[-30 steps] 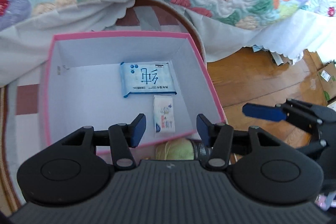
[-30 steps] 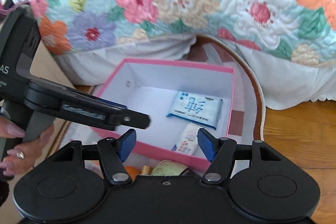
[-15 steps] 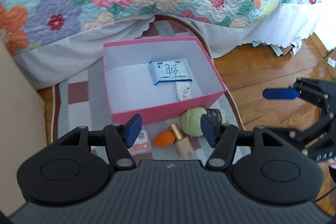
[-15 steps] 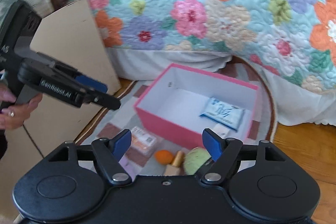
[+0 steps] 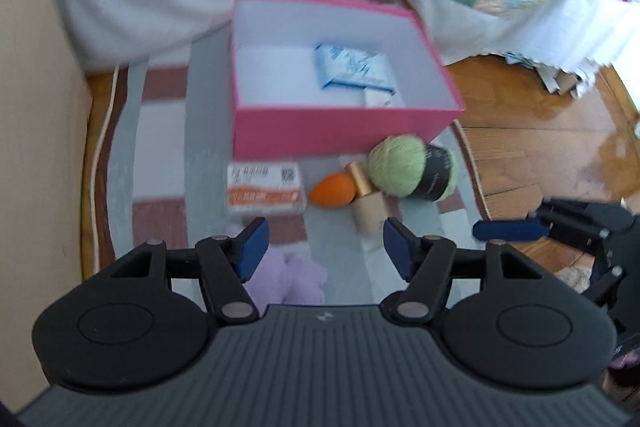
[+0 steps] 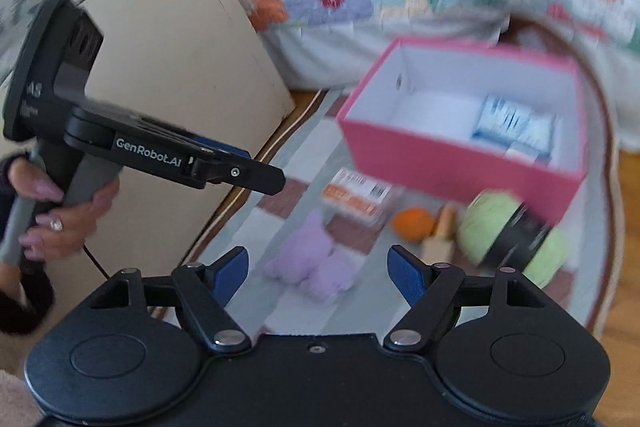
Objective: Organize objects
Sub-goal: 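Withdraw the left tool and move it over the purple plush toy, then grasp the purple plush toy with the left tool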
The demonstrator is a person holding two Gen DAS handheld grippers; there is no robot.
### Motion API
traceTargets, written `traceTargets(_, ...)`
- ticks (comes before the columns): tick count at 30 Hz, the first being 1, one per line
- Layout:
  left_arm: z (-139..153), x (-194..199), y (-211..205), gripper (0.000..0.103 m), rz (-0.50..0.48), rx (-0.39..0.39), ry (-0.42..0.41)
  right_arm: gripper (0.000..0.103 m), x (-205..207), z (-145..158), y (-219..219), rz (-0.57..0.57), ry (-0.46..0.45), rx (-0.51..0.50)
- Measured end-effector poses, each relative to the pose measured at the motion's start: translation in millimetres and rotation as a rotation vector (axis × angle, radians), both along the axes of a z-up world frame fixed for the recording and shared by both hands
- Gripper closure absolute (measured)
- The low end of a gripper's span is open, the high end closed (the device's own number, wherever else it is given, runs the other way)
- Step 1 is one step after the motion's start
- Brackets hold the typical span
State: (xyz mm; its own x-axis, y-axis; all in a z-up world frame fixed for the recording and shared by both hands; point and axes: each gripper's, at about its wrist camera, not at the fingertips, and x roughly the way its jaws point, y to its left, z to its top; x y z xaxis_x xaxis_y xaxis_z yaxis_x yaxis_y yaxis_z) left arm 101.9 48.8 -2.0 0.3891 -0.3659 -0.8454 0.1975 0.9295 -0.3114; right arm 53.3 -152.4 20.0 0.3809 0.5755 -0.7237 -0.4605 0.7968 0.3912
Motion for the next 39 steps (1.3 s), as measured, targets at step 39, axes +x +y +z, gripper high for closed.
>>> traceTargets(39, -140.8, -19.4, 33.5, 0.067, 0.243, -0.103, 0.117, 0.056, 8.0, -144.6, 72.7, -0.062, 0.132, -0.069)
